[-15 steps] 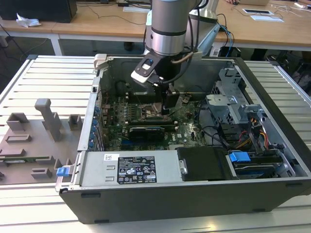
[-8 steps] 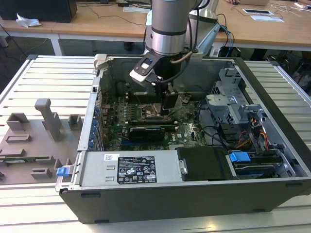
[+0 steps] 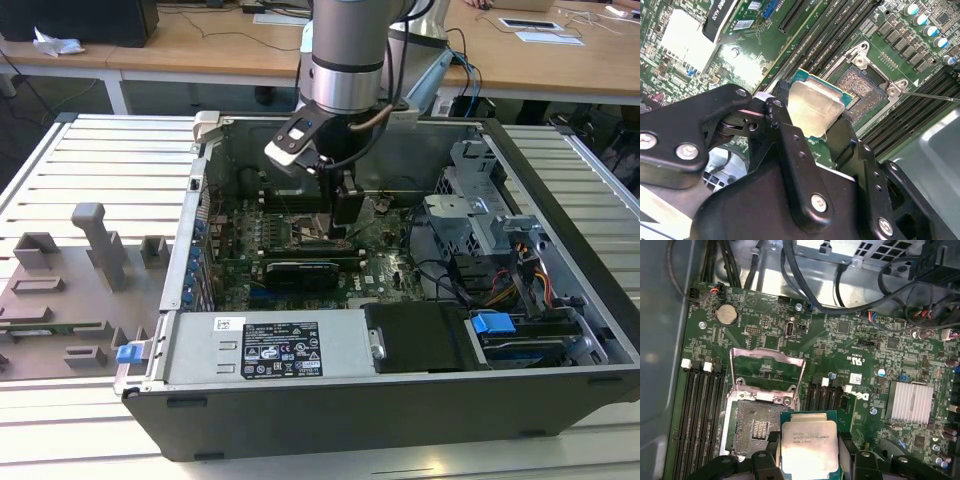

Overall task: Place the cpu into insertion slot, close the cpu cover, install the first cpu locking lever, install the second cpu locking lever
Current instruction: 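Place the cpu into insertion slot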

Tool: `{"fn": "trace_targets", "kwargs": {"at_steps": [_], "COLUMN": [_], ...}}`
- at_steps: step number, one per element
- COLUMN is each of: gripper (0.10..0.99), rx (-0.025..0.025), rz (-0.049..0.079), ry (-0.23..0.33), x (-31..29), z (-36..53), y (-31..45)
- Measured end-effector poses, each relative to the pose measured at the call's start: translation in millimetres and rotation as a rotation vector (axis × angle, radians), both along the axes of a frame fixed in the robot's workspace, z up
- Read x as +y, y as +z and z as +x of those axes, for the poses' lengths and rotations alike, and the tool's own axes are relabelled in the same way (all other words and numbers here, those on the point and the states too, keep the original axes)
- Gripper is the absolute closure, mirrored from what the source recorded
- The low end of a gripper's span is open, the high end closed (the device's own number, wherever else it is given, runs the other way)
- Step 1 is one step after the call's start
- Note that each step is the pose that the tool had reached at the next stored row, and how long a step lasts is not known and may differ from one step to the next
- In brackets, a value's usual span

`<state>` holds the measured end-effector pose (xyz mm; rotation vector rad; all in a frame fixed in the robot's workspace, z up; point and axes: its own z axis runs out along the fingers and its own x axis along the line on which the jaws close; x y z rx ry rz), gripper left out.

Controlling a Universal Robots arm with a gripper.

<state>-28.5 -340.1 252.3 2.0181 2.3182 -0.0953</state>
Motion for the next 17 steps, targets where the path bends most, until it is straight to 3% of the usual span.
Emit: {"fn": "trace_targets", "kwargs": {"at_steps": [17], "gripper": [0.541], "rx": [-0.0001], "rz": [-0.028], "ry": [-0.108], "x": [0.0], "z": [0.0], "y": [0.0]}}
